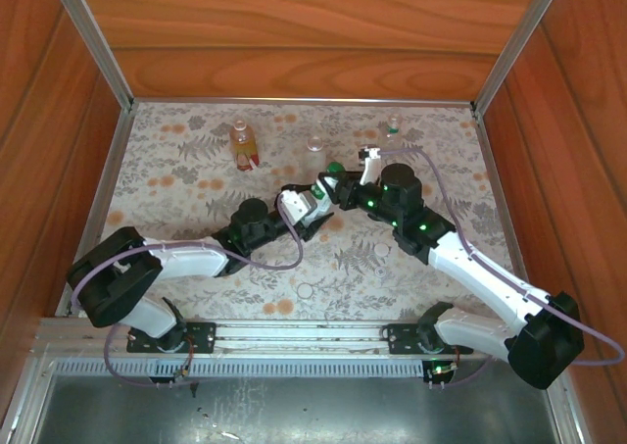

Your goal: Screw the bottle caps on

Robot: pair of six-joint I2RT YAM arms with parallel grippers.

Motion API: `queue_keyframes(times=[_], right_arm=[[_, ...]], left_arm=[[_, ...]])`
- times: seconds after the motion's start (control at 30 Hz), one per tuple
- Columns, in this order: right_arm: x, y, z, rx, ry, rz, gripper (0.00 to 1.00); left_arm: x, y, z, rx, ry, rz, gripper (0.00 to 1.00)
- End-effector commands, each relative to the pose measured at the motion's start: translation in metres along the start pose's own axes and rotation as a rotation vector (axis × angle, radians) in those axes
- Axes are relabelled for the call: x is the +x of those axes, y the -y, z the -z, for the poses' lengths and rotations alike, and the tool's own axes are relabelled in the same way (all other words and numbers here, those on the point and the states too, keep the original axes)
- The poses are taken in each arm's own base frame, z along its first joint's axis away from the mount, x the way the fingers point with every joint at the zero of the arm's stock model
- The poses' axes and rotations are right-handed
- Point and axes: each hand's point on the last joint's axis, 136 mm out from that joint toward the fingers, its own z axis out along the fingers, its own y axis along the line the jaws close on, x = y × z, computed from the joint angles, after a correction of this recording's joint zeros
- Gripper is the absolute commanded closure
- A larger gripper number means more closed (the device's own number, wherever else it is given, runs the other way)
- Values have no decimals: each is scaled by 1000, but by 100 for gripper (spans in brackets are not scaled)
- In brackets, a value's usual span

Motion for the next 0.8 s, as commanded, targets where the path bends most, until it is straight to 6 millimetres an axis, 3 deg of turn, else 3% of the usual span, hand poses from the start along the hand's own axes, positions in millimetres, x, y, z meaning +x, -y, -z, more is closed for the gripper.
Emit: queue_keyframes(times=[0.0, 0.17, 0.3, 0.43, 0.6, 0.77], right_arm=[[-5, 2, 1, 27, 28, -29, 89], [0, 1, -4, 10, 5, -8, 83], [-11, -12, 8, -29, 39, 117, 51], [-22, -26, 32, -65, 82, 245, 34], [-29, -49, 53, -241, 68, 288, 31], [-30, -65, 56, -377, 5, 297, 31]], left_arm=[[-8, -26, -4, -146, 1, -61, 27], [-14, -18, -4, -99, 21, -39, 48], [-10, -12, 1, -14, 31, 34, 54], [-18, 3, 13, 209, 72, 171, 54], [-36, 29, 34, 456, 114, 217, 54], [-47, 37, 44, 522, 142, 206, 54]])
